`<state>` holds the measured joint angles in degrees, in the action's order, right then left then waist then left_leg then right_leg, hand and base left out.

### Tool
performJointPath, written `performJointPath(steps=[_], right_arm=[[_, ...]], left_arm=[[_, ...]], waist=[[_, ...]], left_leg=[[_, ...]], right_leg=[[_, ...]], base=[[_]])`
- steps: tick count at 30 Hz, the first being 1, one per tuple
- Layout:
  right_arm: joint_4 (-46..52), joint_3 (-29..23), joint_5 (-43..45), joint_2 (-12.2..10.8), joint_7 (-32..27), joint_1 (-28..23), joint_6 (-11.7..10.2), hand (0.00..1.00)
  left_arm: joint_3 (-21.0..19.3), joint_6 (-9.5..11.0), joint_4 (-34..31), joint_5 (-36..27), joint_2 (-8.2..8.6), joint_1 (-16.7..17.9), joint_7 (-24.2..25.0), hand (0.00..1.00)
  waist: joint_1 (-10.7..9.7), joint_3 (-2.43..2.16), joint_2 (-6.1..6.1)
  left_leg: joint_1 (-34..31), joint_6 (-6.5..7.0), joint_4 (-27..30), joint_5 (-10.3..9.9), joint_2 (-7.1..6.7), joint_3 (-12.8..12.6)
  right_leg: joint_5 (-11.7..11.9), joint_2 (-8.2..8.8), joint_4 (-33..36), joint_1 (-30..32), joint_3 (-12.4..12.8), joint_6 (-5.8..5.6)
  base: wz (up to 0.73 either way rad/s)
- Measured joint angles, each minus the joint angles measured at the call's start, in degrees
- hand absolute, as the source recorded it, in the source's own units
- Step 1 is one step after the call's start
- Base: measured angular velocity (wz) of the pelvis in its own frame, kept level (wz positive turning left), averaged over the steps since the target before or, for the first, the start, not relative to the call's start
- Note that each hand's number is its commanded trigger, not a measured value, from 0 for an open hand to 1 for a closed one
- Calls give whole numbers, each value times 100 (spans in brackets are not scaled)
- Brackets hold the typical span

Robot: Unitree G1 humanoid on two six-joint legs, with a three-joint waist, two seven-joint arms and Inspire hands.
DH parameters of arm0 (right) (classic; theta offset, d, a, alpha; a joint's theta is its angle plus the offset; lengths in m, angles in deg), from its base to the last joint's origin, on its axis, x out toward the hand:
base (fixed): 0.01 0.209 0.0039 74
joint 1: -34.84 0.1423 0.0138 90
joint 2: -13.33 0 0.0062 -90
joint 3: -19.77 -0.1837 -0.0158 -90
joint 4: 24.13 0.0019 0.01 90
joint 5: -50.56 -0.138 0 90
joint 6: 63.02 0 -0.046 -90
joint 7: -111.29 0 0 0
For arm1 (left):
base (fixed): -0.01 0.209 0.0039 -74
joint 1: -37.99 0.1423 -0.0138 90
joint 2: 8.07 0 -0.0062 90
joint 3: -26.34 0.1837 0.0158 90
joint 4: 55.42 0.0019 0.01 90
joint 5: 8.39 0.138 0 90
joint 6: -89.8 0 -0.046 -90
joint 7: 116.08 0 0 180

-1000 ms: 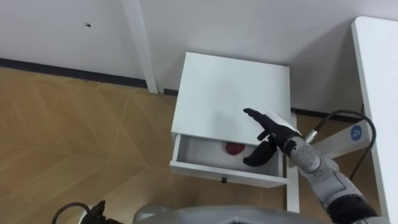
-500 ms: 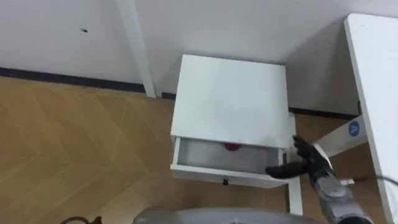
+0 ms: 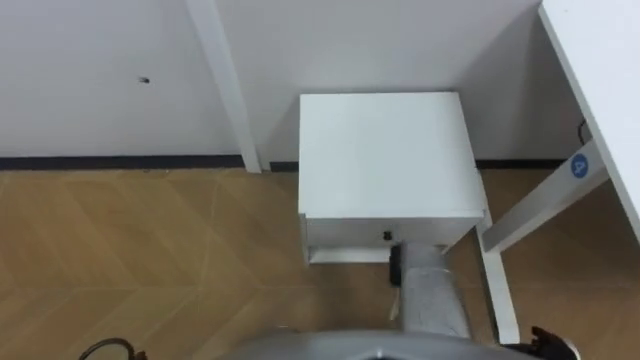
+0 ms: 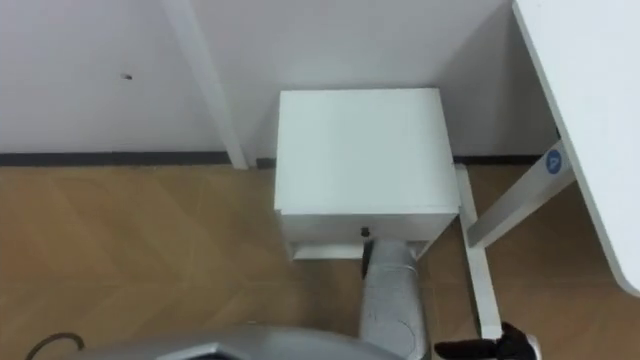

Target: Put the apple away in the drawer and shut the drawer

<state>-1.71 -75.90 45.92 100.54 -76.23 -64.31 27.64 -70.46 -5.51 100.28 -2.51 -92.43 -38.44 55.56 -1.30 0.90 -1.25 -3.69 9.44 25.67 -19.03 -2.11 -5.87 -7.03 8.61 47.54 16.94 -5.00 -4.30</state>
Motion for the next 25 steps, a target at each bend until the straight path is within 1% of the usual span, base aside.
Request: performJointPath(steps=[1, 2, 3, 4, 5, 7, 8, 9, 10, 11, 12, 13, 14, 15, 16, 19, 20, 22, 23, 25], right_arm=[[0, 4, -71, -16, 58, 10, -2, 0], [-1, 3, -124, -35, 85, 24, -5, 0], [-27, 3, -187, -99, 131, 95, -17, 0], [-150, 4, -185, -159, 189, 148, -66, 0], [-217, 5, -184, -197, 261, 240, -73, 0], [-295, 5, -185, -228, 342, 358, -113, 0], [-333, 5, -185, -240, 373, 383, -148, 0], [-361, 4, -184, -240, 399, 396, -157, 0], [-413, 4, -185, -242, 446, 404, -152, 0], [-430, 0, -184, -242, 472, 400, -145, 0], [-487, -5, -185, -245, 523, 396, -131, 0], [-553, -11, -184, -247, 556, 398, -123, 0], [-571, -12, -186, -247, 573, 396, -117, 0], [-586, -12, -184, -247, 583, 340, -118, 0], [-606, -12, -181, -248, 589, 298, -119, 0], [-623, -12, -183, -248, 628, 215, -122, 0], [-643, -12, -180, -252, 649, 208, -120, 0], [-670, -16, -179, -252, 651, 191, -120, 0], [-674, -28, -178, -252, 652, 187, -120, 0], [-764, -83, -182, -256, 663, 205, -133, 0]], left_arm=[[1, -59, -67, -1, 6, -5, -6, 0], [-4, -62, -90, -11, 6, -24, -21, 0], [-34, -57, -166, -22, -2, -50, -53, 0], [-44, -35, -194, -32, -11, -90, -135, 0], [-42, 27, -216, -66, -8, -108, -198, 0], [-42, 81, -216, -71, 29, -100, -229, 0], [-40, 93, -217, -72, 47, -146, -228, 0], [-40, 108, -218, -72, 53, -169, -228, 0], [-40, 167, -227, -76, 62, -207, -227, 0], [-42, 187, -238, -74, 64, -218, -225, 0], [-44, 193, -274, -68, 66, -226, -218, 0], [-72, 193, -298, -64, 75, -235, -211, 0], [-108, 193, -305, -66, 85, -235, -209, 0], [-162, 193, -309, -65, 97, -244, -199, 0], [-212, 194, -306, -62, 97, -241, -196, 0], [-306, 196, -281, -63, 98, -215, -196, 0], [-333, 196, -236, -64, 97, -215, -196, 0], [-382, 197, -139, -64, 109, -229, -195, 0], [-407, 197, -110, -63, 121, -227, -189, 0], [-432, 197, -26, -62, 126, -223, -165, 0]], waist=[[134, -18, 59], [184, -32, 107], [254, -44, 208], [294, -57, 314], [343, -56, 408], [345, -74, 438], [320, -71, 432], [320, -75, 425], [317, -82, 409], [313, -78, 401], [309, -81, 389], [306, -87, 405], [306, -81, 390], [303, -87, 396], [307, -72, 395], [312, -63, 395], [311, -37, 370], [307, -49, 380], [306, -42, 379], [303, -43, 369]], left_leg=[[48, -31, -137, 64, 0, -9], [67, -47, -233, 107, -2, -17], [115, -86, -449, 203, -5, -24], [163, -122, -617, 274, -7, -43], [222, -149, -720, 293, -5, -106], [276, -193, -821, 290, 23, -173], [318, -219, -868, 287, 33, -178], [332, -233, -903, 290, 37, -183], [363, -264, -966, 309, 47, -184], [388, -280, -1007, 322, 47, -183], [408, -297, -1049, 335, 51, -182], [429, -309, -1076, 342, 50, -187], [438, -323, -1097, 350, 49, -186], [451, -330, -1108, 355, 50, -184], [495, -332, -1132, 356, 49, -184], [616, -369, -1286, 379, 49, -186], [640, -371, -1316, 381, 49, -186], [656, -371, -1324, 381, 49, -185], [657, -371, -1334, 381, 49, -184], [671, -371, -1333, 381, 49, -185]], right_leg=[[-39, -100, -1082, -614, -165, -24], [-121, -140, -1585, -867, -234, -26], [-117, -204, -2443, -1248, -345, -18], [-63, -284, -3023, -1500, -356, 1], [-43, -346, -3385, -1668, -337, -6], [-5, -403, -3687, -1842, -307, -25], [-4, -425, -3784, -1912, -309, -25], [-5, -434, -3799, -1922, -305, -26], [-6, -449, -3802, -1914, -305, -26], [-6, -454, -3811, -1913, -306, -25], [-7, -464, -3858, -1924, -310, -24], [-17, -469, -3909, -1938, -303, -15], [-20, -471, -3914, -1938, -307, -11], [-26, -474, -3929, -1944, -306, -6], [-33, -476, -3987, -1996, -306, -4], [-55, -483, -3995, -2044, -307, 13], [-68, -486, -3999, -2081, -309, 14], [-79, -487, -3997, -2095, -309, 16], [-80, -489, -3997, -2095, -306, 16], [-79, -490, -3996, -2108, -303, 16]], base=[[-13], [-17], [-10], [-17], [-17], [-22], [-13], [-5], [-5], [-4], [-7], [-6], [-5], [-3], [-7], [-4], [0], [0], [0], [0]])
